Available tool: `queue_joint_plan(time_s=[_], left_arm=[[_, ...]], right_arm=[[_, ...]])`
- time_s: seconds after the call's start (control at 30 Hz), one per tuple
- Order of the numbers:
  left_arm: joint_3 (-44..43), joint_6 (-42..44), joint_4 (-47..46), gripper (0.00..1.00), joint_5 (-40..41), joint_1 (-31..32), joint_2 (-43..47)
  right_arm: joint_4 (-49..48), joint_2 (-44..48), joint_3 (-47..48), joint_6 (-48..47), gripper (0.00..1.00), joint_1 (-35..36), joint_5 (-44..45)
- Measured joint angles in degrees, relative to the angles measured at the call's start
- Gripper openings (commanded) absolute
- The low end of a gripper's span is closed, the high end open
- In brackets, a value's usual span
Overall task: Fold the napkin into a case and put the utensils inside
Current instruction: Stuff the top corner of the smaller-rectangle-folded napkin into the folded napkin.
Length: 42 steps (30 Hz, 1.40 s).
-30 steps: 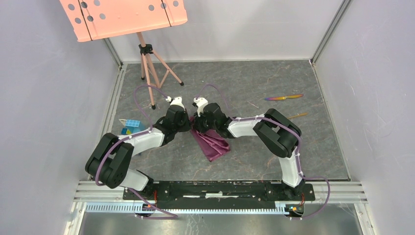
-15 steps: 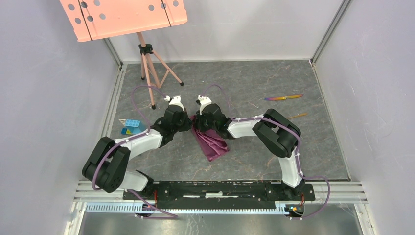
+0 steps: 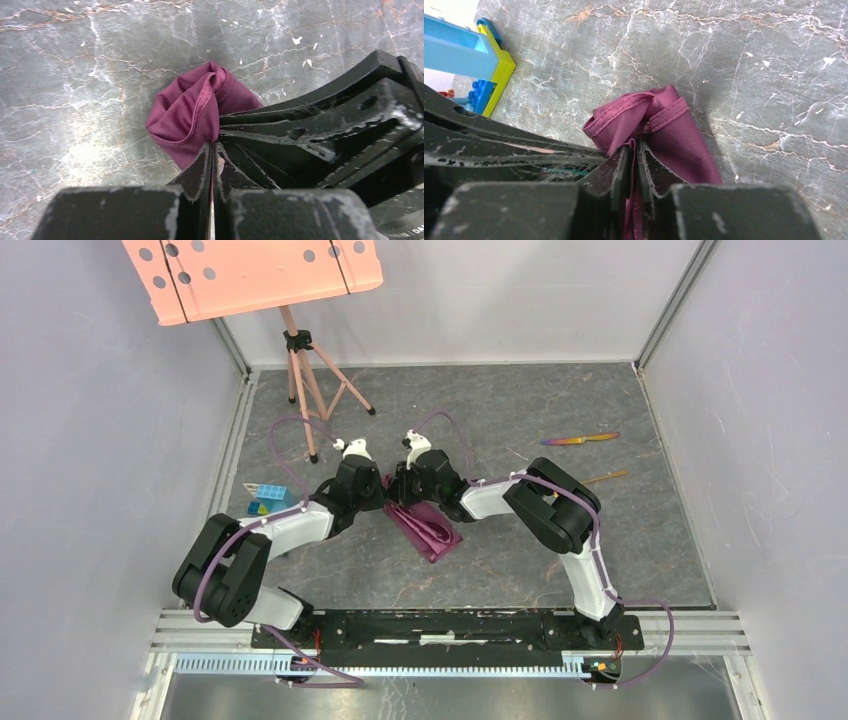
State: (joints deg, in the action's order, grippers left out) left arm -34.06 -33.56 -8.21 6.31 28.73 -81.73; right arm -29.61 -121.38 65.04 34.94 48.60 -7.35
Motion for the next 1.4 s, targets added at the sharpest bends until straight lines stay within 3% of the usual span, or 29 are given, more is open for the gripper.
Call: queue_joint_plan(time_s=[0.23,0.47,0.6,0.7,0.83,0.93,1.07,1.17,1.4], left_arm=[[-0.59,0.00,2.25,0.07,1.03,-0.92,0.02],[-2.27,0.00,6.82,0.42,-0.46,-1.44,0.96],[-2.27,-0.55,9.49,0.51,-1.16,-2.45,4.70],[-2.10,-1.97,10.51,0.51,-2.25,-3.98,7.61],[-1.03,-3.91,10.97,0.42,-4.09,-6.91,7.96],[-0.90,-5.16,11.06,0.33,-5.49,-7.87,5.09],[-0.90,-5.88,10.84,0.28,-6.71,-7.85,-0.35],[-1.88,-6.64,8.50,0.25,-7.91,-7.80,-3.48],[-2.86,-7.06,5.35,0.21,-8.33,-7.54,-6.08]], right_arm=[[-3.78,0.50,-2.27,1.49,0.39,-1.64,-3.32],[1.49,5.84,-5.03,-3.87,0.47,-2.25,-6.45],[2.97,7.32,-5.25,-7.04,0.47,-2.47,-7.74],[4.17,7.32,-5.25,-8.46,0.44,-2.78,-8.17],[5.11,7.13,-4.76,-9.44,0.32,-3.21,-8.55],[5.01,6.51,-3.91,-9.49,0.24,-3.37,-8.81],[4.94,4.76,-2.58,-9.31,0.21,-3.39,-9.20],[4.96,3.02,-1.40,-9.01,0.14,-3.23,-9.22],[4.13,0.92,0.85,-5.03,0.12,-1.84,-7.45]])
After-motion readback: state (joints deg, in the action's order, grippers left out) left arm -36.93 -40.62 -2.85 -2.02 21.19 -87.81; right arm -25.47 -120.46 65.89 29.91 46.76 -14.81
